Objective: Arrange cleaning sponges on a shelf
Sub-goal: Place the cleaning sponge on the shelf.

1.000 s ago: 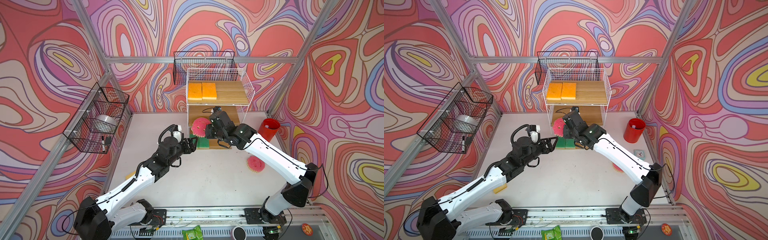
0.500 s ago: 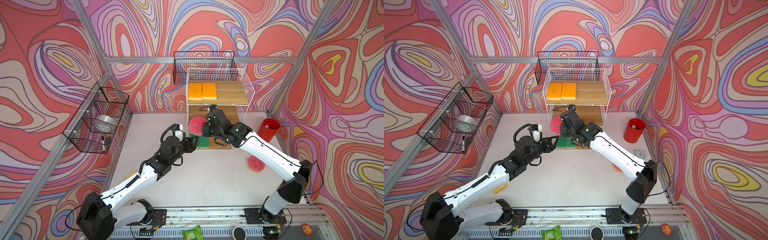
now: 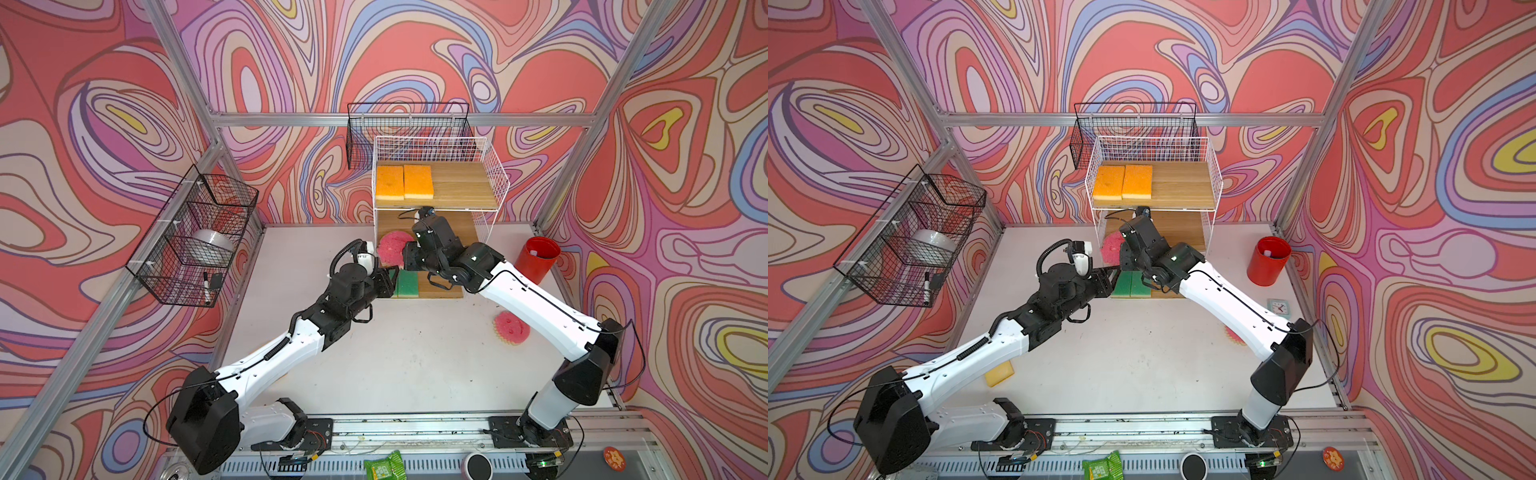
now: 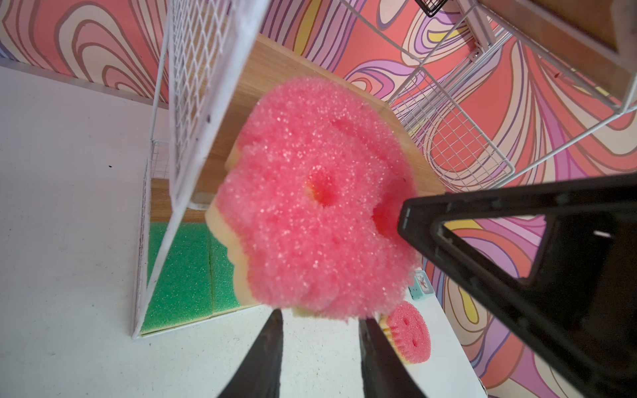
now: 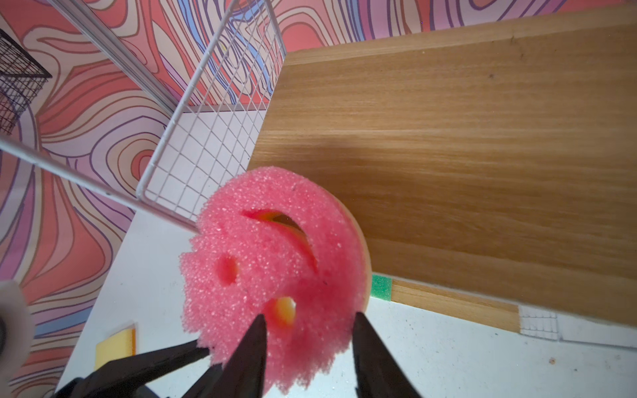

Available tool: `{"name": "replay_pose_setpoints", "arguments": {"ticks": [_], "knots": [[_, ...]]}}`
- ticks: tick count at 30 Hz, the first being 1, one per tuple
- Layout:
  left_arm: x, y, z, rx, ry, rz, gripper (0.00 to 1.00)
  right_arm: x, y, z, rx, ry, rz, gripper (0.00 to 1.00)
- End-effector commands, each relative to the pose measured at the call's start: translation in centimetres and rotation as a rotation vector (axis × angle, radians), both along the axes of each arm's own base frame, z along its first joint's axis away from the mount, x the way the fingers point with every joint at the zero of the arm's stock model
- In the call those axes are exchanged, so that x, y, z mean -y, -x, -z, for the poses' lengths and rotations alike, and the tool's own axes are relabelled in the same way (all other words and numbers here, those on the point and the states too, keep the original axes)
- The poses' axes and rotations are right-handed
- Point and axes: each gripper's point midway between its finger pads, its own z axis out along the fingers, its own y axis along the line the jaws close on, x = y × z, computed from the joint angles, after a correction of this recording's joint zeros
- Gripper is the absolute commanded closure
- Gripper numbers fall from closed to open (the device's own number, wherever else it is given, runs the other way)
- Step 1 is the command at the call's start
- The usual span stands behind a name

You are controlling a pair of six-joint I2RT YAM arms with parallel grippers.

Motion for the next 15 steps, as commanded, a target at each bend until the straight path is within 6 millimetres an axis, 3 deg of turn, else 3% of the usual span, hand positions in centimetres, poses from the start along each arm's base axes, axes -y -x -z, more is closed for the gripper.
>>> {"name": "replay_pose_setpoints", "arguments": {"ticks": [1, 8, 15], "knots": [[0.52, -0.37, -2.34, 0.054, 0.036, 0.009, 0.62, -0.59, -0.39, -0.18, 0.007, -0.006, -0.014, 0.53], [0.48, -0.66, -2.89, 0.06, 0.032, -0.003, 0.62, -0.8, -0.43, -0.11, 0.006, -0.011, -0.022, 0.51], [0.48, -0.95, -3.02, 0.064, 0.026, -0.012, 0.62, -0.74, -0.41, -0.05, 0.013, -0.012, -0.02, 0.4]]}}
